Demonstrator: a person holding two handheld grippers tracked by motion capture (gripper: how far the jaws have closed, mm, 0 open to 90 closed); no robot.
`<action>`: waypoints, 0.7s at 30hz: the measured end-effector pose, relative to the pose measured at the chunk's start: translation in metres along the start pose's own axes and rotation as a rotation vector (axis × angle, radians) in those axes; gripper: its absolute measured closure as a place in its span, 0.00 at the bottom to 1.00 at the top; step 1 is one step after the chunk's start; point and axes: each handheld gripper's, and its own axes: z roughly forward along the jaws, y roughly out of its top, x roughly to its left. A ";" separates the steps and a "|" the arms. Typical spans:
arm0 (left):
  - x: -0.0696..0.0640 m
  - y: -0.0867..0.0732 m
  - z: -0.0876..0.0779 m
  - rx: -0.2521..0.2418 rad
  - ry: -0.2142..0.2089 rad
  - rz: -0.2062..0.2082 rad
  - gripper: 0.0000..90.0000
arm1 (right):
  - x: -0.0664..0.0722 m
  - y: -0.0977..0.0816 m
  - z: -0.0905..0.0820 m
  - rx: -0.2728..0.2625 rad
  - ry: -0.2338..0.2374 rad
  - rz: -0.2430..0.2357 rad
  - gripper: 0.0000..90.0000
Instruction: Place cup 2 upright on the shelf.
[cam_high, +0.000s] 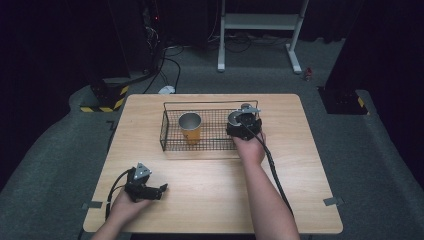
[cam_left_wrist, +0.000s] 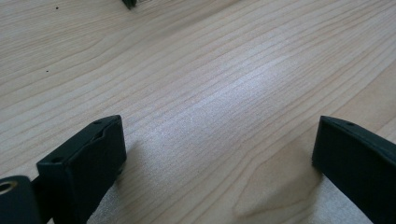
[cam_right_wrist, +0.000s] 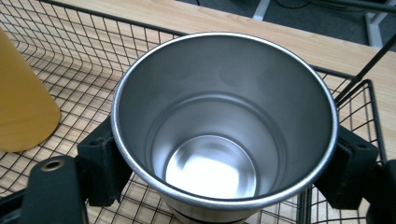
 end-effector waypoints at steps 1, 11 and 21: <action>0.000 0.000 0.000 0.000 0.000 0.000 0.04 | 0.001 0.000 0.000 0.004 -0.001 0.003 0.20; 0.000 0.000 0.000 0.000 0.000 0.000 0.03 | 0.002 -0.001 0.003 0.026 0.004 -0.003 0.20; 0.000 0.000 0.000 0.001 -0.001 0.001 0.03 | 0.002 -0.004 0.008 0.046 0.004 -0.001 0.20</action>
